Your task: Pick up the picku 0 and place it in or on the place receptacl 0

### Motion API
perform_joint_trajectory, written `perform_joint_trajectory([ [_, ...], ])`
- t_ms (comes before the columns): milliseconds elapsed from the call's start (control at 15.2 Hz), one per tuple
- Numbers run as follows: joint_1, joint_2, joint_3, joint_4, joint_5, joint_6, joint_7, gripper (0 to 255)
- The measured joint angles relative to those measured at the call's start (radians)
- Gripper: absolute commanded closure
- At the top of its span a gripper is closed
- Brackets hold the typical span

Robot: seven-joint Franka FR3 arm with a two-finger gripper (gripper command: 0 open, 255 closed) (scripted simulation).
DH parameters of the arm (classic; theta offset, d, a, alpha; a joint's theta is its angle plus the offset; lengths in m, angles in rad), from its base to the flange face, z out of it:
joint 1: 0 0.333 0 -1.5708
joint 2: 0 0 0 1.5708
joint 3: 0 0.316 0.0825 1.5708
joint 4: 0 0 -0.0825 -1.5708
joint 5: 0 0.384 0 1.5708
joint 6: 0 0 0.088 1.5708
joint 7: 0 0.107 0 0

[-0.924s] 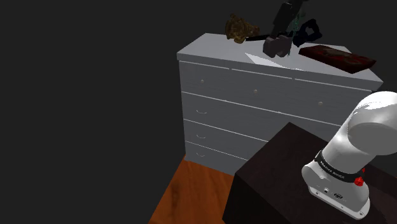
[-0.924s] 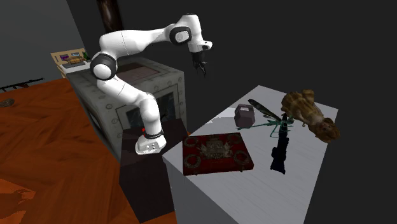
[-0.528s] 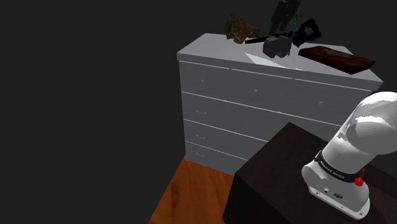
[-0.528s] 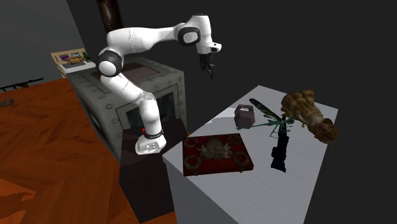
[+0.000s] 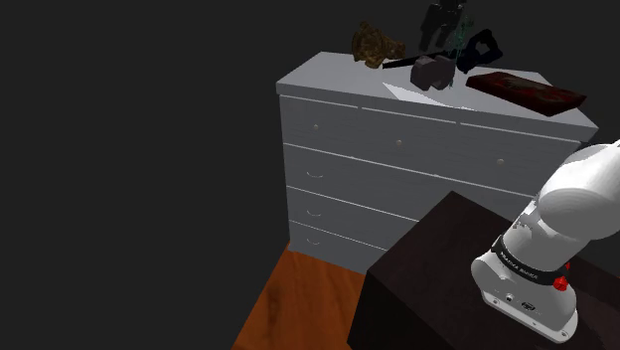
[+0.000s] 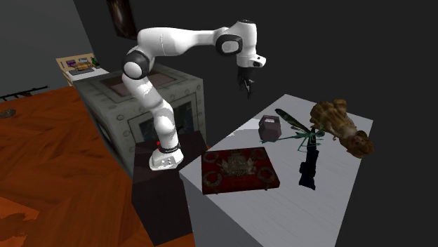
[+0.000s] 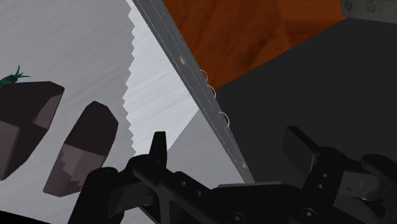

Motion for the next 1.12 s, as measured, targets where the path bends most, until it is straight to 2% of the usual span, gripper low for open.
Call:
perform_joint_trajectory([
  [396, -0.037, 0.212, -0.109, 0.177, 0.059, -0.042, -0.075, 0],
  [726, -0.087, 0.406, -0.186, 0.355, 0.137, -0.103, -0.142, 0],
  [1122, -0.092, 0.426, -0.191, 0.302, 0.147, -0.041, -0.152, 0],
])
